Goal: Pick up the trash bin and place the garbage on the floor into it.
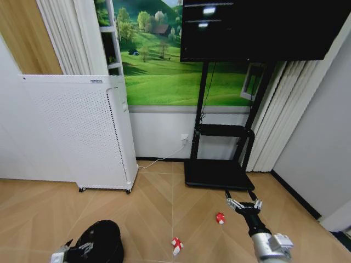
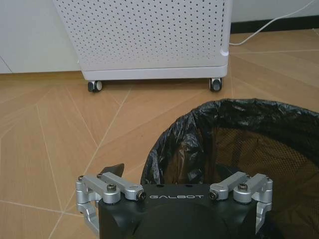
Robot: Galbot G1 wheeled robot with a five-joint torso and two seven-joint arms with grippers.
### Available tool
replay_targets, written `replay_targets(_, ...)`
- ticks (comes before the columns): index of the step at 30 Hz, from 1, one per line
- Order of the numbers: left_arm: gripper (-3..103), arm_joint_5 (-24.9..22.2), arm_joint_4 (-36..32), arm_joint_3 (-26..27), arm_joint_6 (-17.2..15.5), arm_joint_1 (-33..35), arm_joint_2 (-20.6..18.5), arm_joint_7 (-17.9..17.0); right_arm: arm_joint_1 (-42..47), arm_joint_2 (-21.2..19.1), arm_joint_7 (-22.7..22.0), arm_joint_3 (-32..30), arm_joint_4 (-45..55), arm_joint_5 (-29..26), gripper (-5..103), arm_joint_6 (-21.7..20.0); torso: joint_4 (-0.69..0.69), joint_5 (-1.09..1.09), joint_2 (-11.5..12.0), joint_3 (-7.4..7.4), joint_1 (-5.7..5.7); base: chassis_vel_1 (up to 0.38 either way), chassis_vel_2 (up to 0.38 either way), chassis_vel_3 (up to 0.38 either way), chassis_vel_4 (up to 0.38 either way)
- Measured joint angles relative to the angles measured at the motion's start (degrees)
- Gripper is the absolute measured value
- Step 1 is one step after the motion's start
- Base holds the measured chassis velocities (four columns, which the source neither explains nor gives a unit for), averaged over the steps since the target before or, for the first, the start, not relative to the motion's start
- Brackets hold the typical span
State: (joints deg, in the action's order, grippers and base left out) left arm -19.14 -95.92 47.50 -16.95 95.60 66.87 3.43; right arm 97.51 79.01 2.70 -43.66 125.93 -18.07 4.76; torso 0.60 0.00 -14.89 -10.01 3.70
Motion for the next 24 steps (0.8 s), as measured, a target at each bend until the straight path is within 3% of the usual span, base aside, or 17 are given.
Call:
replay_targets(10, 95, 0.29, 2.27, 0.61, 1.09, -0.26, -0.79, 1.57, -0.19, 0.15, -0.02, 0.20, -0.61, 0.22, 100, -0.01, 0.00, 0.00, -0.01, -0.01, 0.00, 0.000, 0.000, 0.000, 0.000)
replay_targets(21, 103, -2.46, 1.43, 1.71, 2.19, -0.64, -0.27, 2.92, -0.07, 0.22, 0.11, 0.22, -0.62, 0.23, 100, 0.16, 0.00, 0.00, -0.01, 0.00, 0.00, 0.000, 0.000, 0.000, 0.000)
replay_targets(24, 100, -2.34, 1.61, 1.95, 2.20, -0.52, -0.18, 2.92, -0.06, 0.22, 0.14, 0.26, -0.52, 0.25, 100, 0.17, 0.01, 0.00, 0.25, 0.19, -0.05, 0.000, 0.000, 0.000, 0.000)
